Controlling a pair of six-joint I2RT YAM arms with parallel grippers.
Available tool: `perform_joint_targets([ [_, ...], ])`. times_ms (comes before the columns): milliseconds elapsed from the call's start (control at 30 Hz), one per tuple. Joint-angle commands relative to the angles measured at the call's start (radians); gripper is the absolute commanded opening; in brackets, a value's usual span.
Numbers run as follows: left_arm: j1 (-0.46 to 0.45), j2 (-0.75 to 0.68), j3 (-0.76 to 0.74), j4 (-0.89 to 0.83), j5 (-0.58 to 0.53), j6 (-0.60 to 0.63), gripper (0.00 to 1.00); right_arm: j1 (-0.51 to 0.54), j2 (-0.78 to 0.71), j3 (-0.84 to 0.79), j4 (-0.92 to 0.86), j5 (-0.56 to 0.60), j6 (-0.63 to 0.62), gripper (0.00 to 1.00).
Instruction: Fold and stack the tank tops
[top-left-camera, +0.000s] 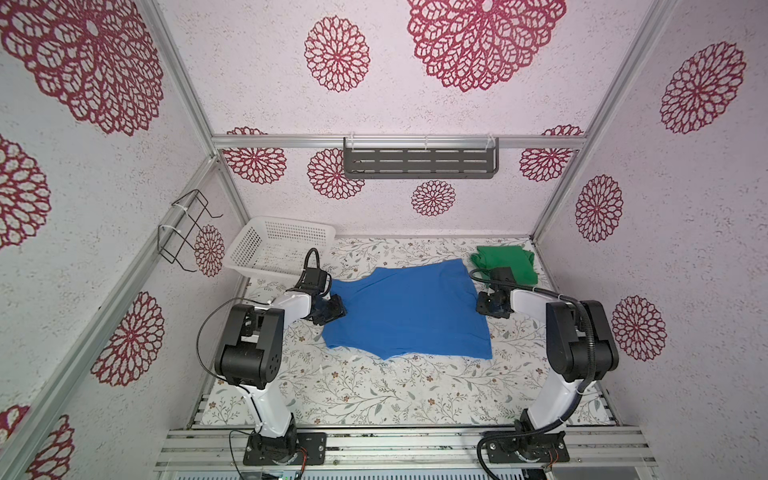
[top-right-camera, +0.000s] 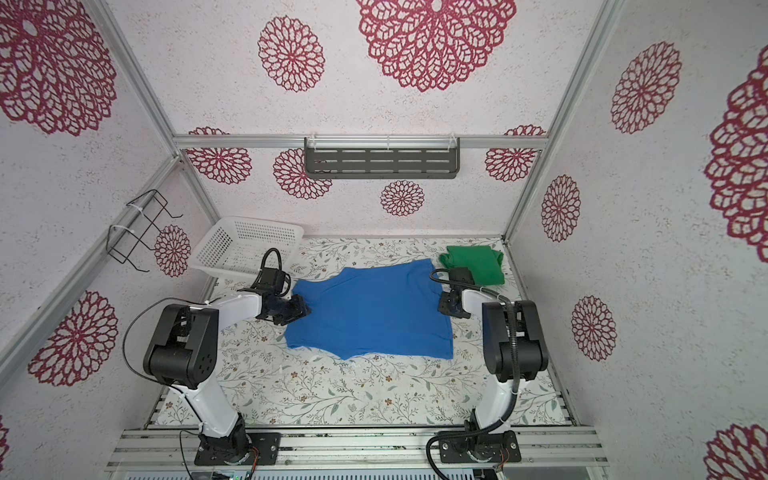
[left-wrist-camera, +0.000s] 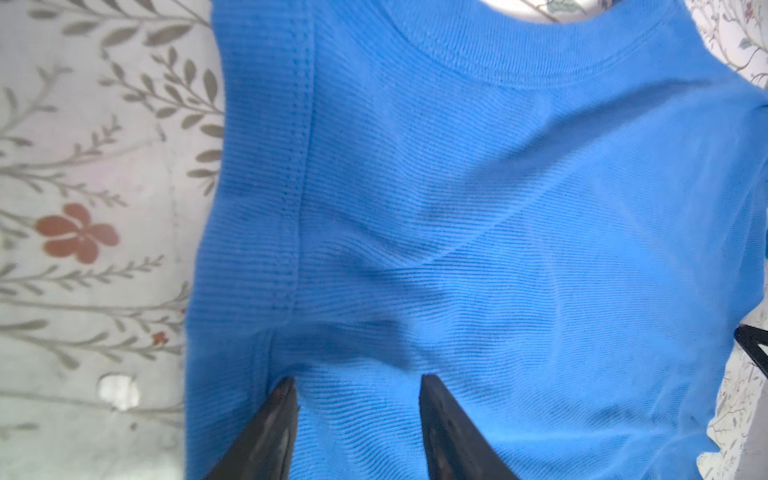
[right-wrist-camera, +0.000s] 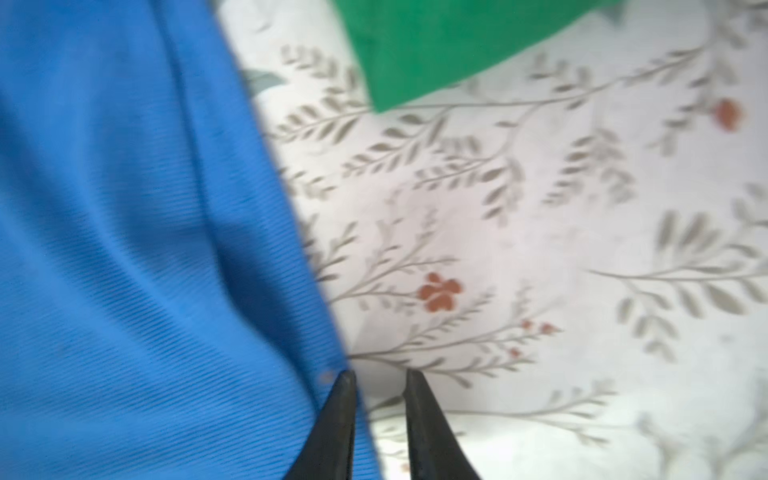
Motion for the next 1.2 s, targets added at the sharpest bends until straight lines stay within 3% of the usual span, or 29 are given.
perform_joint_targets([
  [0,0.011,0.100,-0.063,-0.066,-0.057,-0.003,0.51,0.079,-0.058,0.072,-0.012,-0.004,-0.010,0.26],
  [200,0.011,0.095,-0.067,-0.067,-0.058,-0.009,0.51,0.188,0.149,0.326,-0.006,-0.041,-0.009,0.26],
  [367,0.014,0.097,-0.069,-0.061,-0.062,-0.021,0.52,0.189,0.330,0.471,0.006,-0.092,0.044,0.26],
  [533,0.016,0.098,-0.072,-0.054,-0.080,-0.031,0.51,0.160,0.418,0.571,-0.034,-0.029,0.037,0.28],
  [667,0.017,0.080,-0.092,-0.030,-0.096,-0.053,0.51,0.104,0.411,0.574,-0.040,-0.007,0.014,0.29],
  [1000,0.025,0.055,-0.095,0.001,-0.155,-0.092,0.49,0.045,0.314,0.549,-0.128,-0.149,-0.107,0.36],
  [1167,0.025,0.037,-0.100,0.002,-0.150,-0.087,0.53,0.065,0.050,0.415,-0.189,-0.180,-0.112,0.59],
])
